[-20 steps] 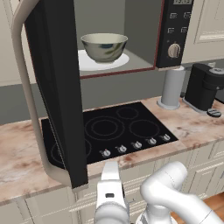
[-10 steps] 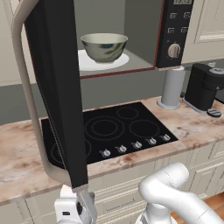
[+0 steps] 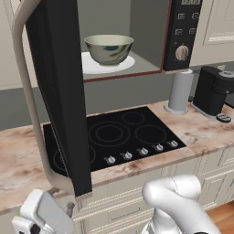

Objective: Pick the lime from the sink and place it in the bowl. Then pick the bowl and place it in the microwave. Then close the microwave door and press the start button.

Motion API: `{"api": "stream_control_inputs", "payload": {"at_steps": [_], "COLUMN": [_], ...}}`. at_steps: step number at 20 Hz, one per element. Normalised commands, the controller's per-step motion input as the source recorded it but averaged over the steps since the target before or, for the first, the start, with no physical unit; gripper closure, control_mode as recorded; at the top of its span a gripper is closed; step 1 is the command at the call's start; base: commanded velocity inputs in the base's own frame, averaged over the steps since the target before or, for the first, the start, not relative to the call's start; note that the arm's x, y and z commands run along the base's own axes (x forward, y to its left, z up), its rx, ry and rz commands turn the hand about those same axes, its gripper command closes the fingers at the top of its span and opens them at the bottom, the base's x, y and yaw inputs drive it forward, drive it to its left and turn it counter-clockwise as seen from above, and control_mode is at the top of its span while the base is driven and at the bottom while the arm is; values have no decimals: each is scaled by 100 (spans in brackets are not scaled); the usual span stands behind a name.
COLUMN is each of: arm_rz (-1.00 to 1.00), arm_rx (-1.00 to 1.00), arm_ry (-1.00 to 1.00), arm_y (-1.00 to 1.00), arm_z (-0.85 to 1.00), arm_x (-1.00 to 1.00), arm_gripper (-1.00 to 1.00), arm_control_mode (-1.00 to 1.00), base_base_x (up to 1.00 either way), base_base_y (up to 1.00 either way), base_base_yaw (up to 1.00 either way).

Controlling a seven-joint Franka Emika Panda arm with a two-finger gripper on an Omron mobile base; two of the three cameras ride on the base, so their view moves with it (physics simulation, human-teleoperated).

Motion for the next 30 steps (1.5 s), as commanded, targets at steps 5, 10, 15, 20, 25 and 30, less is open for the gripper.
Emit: {"api": "stream_control_inputs", "payload": {"at_steps": [5,10,15,20,25,30], "arm_rz": [-25,-28,-23,-15,-2,0], "arm_rx": [-8,-1,0,1,10,13], "arm_ry": [-15,-14,-9,-5,-7,-9], "arm_y": [41,-1,-1,-9,-70,-98], "arm_z": [39,73,78,64,58,38], "arm_x": [-7,-2,-9,-31,-23,-8], "arm_gripper": [-100,-100,-100,-100,-100,-100], "arm_control_mode": [-100,-100,-100,-100,-100,-100], "base_base_x": [0,0,0,0,0,0], "base_base_y": [0,0,0,0,0,0], "base_base_yaw": [0,0,0,0,0,0]}}
